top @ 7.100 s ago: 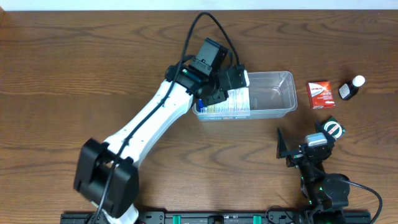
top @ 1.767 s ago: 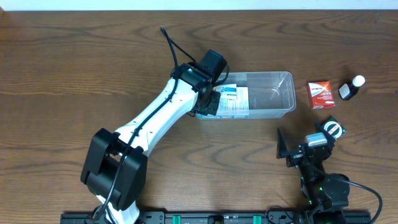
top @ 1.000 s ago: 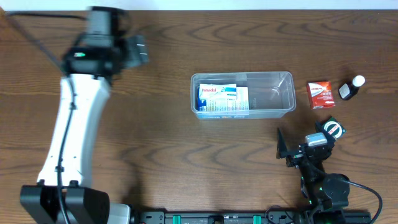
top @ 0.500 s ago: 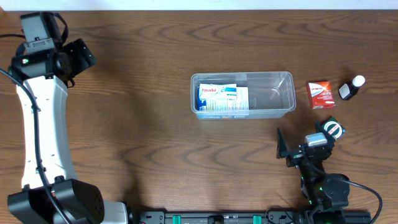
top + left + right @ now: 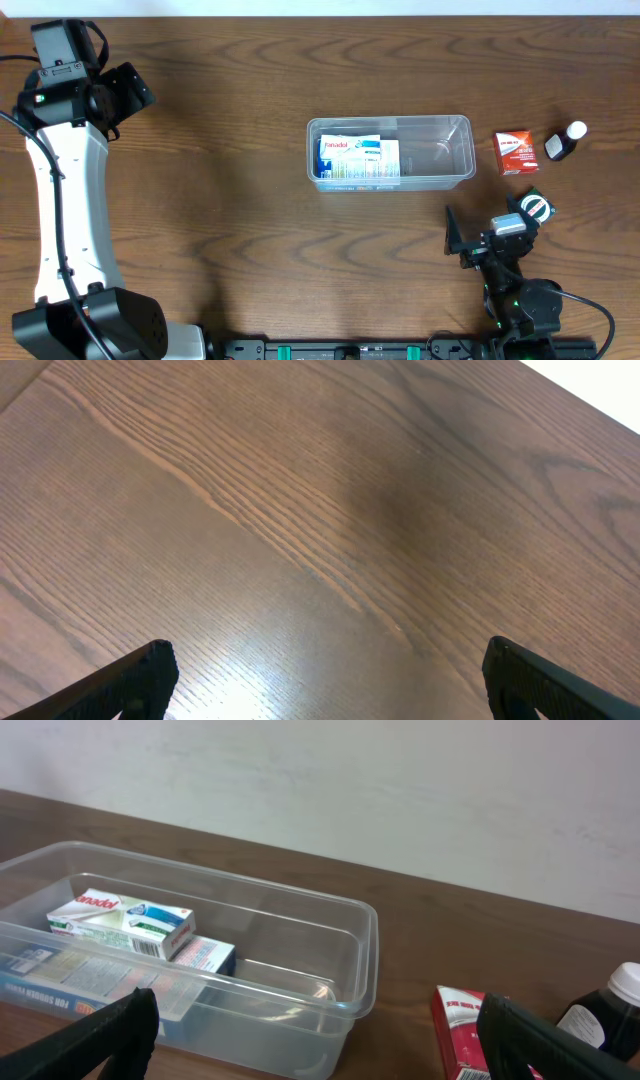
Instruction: Pack container
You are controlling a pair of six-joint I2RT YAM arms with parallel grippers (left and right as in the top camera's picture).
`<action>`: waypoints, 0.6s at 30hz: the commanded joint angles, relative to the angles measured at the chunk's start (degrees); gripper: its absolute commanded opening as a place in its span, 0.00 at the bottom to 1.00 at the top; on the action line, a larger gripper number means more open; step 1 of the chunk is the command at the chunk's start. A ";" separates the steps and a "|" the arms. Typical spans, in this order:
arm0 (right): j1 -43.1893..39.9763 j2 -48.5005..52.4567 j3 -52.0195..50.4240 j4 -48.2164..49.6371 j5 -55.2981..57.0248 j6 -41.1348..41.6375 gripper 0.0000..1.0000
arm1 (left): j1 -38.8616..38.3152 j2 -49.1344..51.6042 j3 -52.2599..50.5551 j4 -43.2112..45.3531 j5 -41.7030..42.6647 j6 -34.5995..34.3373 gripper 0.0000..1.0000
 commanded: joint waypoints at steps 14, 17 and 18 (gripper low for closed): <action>-0.94 3.06 9.60 -5.11 0.33 6.71 0.99 | 0.17 0.07 0.22 -0.20 -0.87 0.33 0.98; -0.96 10.47 18.58 -8.13 1.55 3.17 0.99 | 0.17 0.07 0.22 -0.20 -0.87 0.33 0.98; -0.96 13.92 22.16 -9.31 1.57 1.97 0.99 | 0.17 0.07 0.22 -0.20 -0.87 0.33 0.98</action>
